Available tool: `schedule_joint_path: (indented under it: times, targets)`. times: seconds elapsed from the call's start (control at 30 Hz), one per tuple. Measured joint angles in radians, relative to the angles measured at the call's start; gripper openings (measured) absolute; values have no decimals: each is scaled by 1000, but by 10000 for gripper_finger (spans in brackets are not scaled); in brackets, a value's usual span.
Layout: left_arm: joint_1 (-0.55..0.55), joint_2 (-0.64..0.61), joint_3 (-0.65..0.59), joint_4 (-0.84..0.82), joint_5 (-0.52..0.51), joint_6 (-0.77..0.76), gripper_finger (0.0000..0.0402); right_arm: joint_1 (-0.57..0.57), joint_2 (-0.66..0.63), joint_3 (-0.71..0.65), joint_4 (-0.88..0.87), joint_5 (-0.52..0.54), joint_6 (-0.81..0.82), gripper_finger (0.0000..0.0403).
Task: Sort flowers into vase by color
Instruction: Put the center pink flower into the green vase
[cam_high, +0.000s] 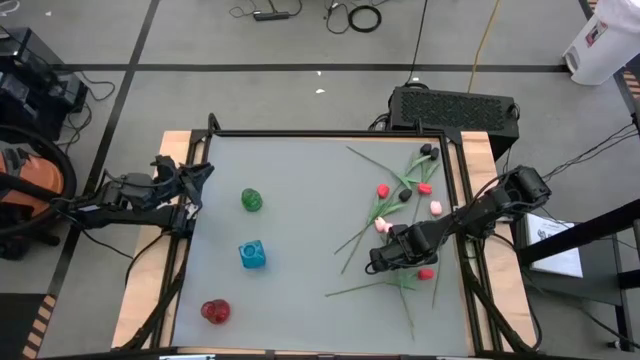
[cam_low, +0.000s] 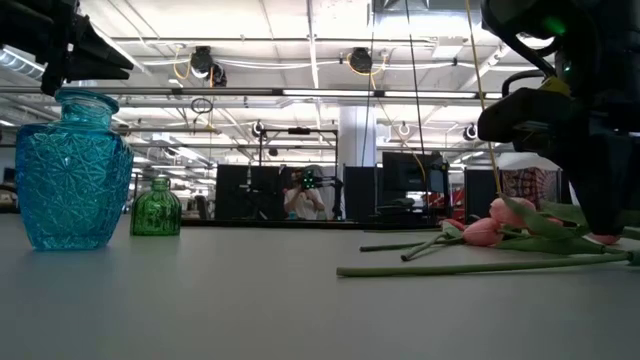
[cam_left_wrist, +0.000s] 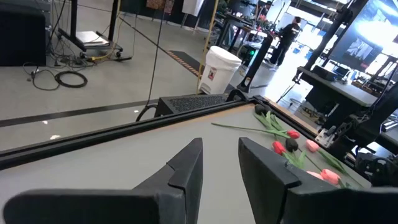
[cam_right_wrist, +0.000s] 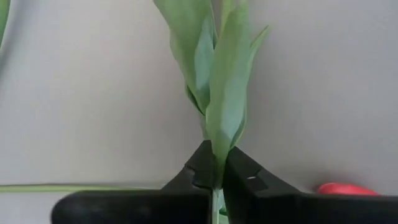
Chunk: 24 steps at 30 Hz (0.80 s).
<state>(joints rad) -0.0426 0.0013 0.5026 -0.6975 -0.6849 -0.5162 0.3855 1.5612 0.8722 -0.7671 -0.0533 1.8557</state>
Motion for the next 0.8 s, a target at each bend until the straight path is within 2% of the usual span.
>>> schedule_joint_path:
  times: [0.23,0.47,0.63,0.8]
  targets:
    - [0,0,0,0,0,0,109,0,-44,2,-49,-23,19,10]
    - [0,0,0,0,0,0,109,1,-160,2,-162,-14,44,9]
    - [0,0,0,0,0,0,109,1,-256,2,-163,89,31,9]
    - [0,0,0,0,0,0,109,0,-346,3,-103,262,-69,9]
